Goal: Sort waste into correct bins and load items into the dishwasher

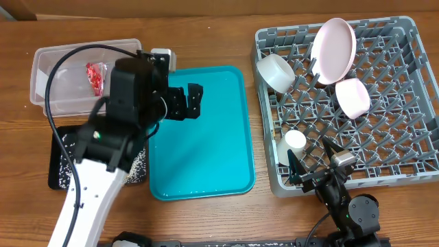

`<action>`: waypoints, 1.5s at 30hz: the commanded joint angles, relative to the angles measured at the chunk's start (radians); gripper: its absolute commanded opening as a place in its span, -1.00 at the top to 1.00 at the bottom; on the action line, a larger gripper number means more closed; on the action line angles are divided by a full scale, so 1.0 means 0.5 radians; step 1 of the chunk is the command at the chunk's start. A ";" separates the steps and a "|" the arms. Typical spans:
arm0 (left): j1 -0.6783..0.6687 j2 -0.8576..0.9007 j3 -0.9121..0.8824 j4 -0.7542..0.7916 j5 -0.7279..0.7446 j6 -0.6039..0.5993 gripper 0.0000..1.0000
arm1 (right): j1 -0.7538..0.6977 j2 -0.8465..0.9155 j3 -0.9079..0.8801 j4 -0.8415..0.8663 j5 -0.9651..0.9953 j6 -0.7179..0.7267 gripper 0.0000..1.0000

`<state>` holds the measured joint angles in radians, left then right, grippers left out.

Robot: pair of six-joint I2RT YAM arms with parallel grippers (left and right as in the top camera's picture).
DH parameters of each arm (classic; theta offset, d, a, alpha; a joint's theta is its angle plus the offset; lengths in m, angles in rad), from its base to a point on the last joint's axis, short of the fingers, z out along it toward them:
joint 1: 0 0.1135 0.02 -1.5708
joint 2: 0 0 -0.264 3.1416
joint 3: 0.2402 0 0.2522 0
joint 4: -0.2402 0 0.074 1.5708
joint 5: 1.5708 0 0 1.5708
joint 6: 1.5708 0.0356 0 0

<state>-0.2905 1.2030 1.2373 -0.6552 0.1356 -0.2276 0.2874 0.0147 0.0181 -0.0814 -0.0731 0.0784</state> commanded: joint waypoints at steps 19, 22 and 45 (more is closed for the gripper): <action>0.283 -2.229 -1.890 0.835 -0.243 0.186 -1.00 | -0.009 -0.017 -0.020 0.009 0.008 0.008 -1.00; 0.283 -2.369 -2.087 0.931 -0.234 0.183 -1.00 | -0.009 -0.017 -0.020 0.009 0.008 0.008 -1.00; 0.278 -2.395 -2.465 1.156 -0.234 -0.010 -1.00 | -0.009 -0.017 -0.020 0.009 0.007 0.008 -1.00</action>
<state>-0.1551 0.0154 0.0082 -0.0750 0.0250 -0.2111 0.2878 0.0147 0.0181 -0.0814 -0.0738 0.0780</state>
